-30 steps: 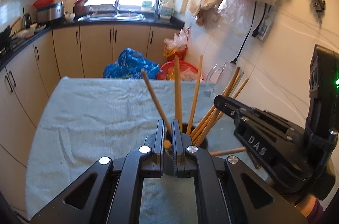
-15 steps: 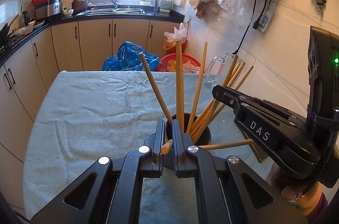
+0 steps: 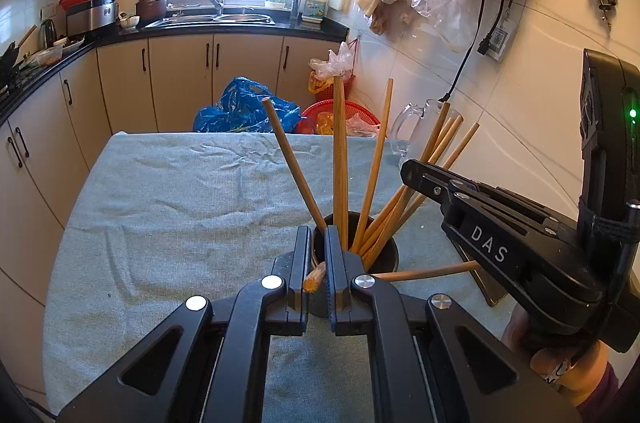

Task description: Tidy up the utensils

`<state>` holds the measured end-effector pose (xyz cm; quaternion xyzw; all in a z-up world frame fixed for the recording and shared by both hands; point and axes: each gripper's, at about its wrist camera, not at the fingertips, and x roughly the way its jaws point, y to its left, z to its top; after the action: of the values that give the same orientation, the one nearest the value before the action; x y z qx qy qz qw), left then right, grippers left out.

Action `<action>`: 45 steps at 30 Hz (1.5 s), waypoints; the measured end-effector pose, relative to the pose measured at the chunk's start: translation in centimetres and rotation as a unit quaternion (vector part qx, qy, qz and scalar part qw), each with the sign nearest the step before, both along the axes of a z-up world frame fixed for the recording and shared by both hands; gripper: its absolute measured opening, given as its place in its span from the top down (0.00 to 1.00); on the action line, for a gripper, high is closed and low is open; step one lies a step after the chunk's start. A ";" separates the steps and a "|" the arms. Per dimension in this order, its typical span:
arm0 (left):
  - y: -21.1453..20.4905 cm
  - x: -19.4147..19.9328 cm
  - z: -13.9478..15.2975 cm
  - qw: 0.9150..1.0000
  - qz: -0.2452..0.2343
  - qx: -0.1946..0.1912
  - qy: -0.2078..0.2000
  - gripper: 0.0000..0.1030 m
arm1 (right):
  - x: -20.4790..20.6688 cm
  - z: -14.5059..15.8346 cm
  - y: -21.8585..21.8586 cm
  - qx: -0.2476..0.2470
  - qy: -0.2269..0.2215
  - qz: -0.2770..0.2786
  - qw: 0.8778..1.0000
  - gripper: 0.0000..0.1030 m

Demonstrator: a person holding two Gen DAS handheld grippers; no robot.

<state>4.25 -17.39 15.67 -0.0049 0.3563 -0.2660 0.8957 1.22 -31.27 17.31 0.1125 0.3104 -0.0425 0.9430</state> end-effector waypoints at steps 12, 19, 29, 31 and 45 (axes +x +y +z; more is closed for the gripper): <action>0.5 0.1 -0.2 1.000 0.003 -0.002 0.006 0.94 | 0.1 -0.1 -0.3 0.004 0.001 0.000 1.000 0.93; 0.4 -0.2 -0.2 1.000 0.008 0.000 0.012 0.93 | 0.0 -0.1 -0.1 0.009 0.000 0.004 1.000 0.92; 2.4 -3.2 2.4 0.999 0.024 -0.011 -0.027 0.61 | -2.8 3.6 0.5 0.005 -0.048 -0.012 0.999 0.67; 3.0 -3.8 3.0 0.999 0.033 -0.015 -0.029 0.58 | -3.8 4.6 0.6 0.008 -0.061 -0.015 0.998 0.67; 7.6 -11.2 4.2 0.991 0.119 -0.006 -0.057 0.19 | -14.3 6.1 2.7 0.012 -0.110 -0.028 0.993 0.40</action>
<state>-6.99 -9.76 19.89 -0.0375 0.2999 -0.1596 0.9398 -13.08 -28.58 23.41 0.1364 0.2015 -0.0522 0.9685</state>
